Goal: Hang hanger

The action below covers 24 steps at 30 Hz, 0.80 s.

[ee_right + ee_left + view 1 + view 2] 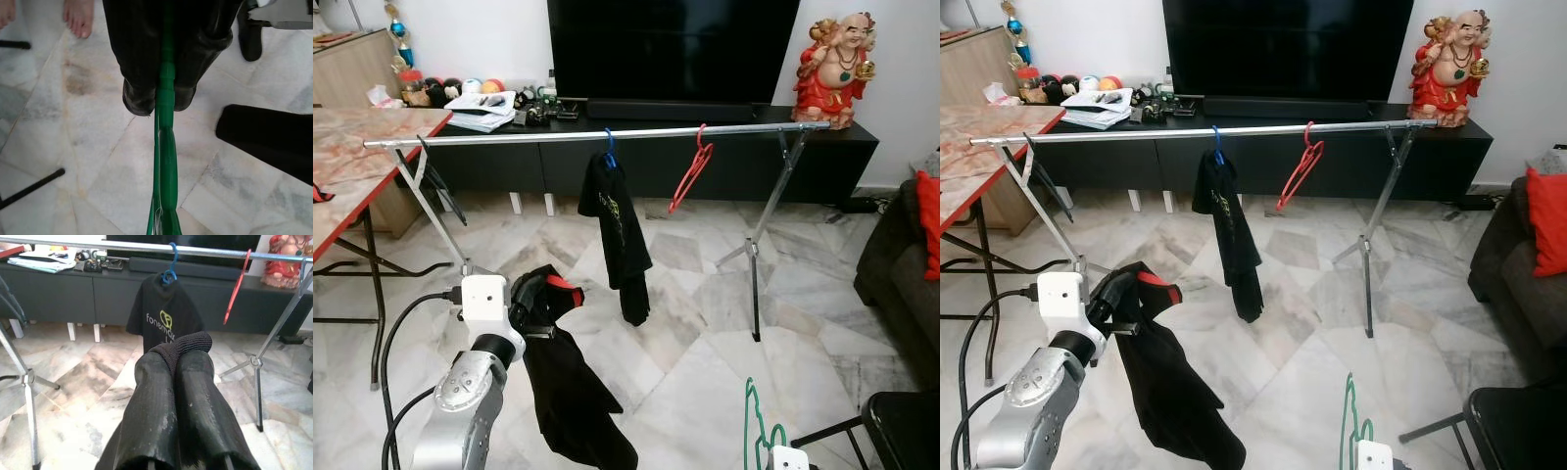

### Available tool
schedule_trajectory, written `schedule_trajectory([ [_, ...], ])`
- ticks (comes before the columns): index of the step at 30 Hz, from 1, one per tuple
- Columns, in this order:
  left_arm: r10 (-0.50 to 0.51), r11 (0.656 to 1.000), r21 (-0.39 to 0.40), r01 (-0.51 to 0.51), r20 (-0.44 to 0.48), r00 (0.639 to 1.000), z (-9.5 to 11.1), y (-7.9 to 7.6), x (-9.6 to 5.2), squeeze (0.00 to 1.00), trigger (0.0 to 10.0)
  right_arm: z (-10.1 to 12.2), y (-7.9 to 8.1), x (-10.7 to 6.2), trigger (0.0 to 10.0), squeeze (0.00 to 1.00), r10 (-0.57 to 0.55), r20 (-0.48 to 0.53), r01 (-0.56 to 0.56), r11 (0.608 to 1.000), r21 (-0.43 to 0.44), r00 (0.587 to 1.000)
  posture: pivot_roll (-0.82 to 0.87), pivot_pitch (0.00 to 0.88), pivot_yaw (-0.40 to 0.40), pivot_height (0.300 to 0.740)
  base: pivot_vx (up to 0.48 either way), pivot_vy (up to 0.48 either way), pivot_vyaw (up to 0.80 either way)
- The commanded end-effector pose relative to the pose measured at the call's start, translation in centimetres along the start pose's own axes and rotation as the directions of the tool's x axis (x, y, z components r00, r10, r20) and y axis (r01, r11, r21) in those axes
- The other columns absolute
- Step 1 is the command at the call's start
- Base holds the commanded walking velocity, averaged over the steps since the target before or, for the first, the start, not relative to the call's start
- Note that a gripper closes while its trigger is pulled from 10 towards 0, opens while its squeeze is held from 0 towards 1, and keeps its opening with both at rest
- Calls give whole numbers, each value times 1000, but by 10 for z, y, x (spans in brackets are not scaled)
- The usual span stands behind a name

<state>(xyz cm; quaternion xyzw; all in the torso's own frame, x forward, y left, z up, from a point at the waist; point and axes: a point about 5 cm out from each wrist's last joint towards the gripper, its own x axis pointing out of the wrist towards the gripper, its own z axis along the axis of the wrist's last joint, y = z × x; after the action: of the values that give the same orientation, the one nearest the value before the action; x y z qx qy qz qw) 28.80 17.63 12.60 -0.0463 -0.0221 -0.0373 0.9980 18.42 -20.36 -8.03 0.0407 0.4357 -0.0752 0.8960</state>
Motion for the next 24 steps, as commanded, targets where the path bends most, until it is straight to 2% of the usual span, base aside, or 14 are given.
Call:
schedule_trajectory([
  [1, 18, 999, 29, -19, 36, 999, 9, -1, 0, 0, 10000, -1, 1, 0, 10000, 0, 2, 6, -2, 999, -42, 1000, 115, 0, 30, 740, 0, 0, 0],
  [6, 97, 994, 49, -99, 50, 994, 11, 7, 0, 0, 10000, -4, 3, -1, 10000, 0, 2, 2, -2, 999, -54, 1000, 113, 0, 32, 740, 0, 0, 640],
  [9, 96, 991, 94, -99, 38, 995, 9, 9, 1, 0, 10000, -6, 3, -1, 10000, 0, 4, -11, -5, 999, -54, 1000, 109, 0, 31, 740, 0, 0, 715],
  [12, 117, 992, 51, -119, 31, 993, 6, 9, 1, 0, 10000, -8, 4, -1, 10000, 0, 12, -18, -13, 999, -50, 1000, 104, 0, 27, 740, 0, 0, 0],
  [17, 114, 992, 58, -115, 19, 993, 2, 2, 1, 0, 10000, -8, 0, -2, 10000, 0, 10, -25, -11, 999, -43, 1000, 115, 0, 12, 740, 0, 0, 0],
  [19, 105, 991, 76, -106, 16, 994, 1, 0, 1, 0, 10000, -7, -2, -1, 10000, 0, 5, -24, -5, 999, -36, 1000, 120, 0, 11, 740, 0, 294, 0],
  [24, 130, 989, 69, -130, 9, 992, 0, 6, -2, 0, 10000, -5, 3, -1, 10000, 0, 13, -17, -13, 1000, -18, 1000, 123, 0, 10, 740, 0, 480, 0],
])
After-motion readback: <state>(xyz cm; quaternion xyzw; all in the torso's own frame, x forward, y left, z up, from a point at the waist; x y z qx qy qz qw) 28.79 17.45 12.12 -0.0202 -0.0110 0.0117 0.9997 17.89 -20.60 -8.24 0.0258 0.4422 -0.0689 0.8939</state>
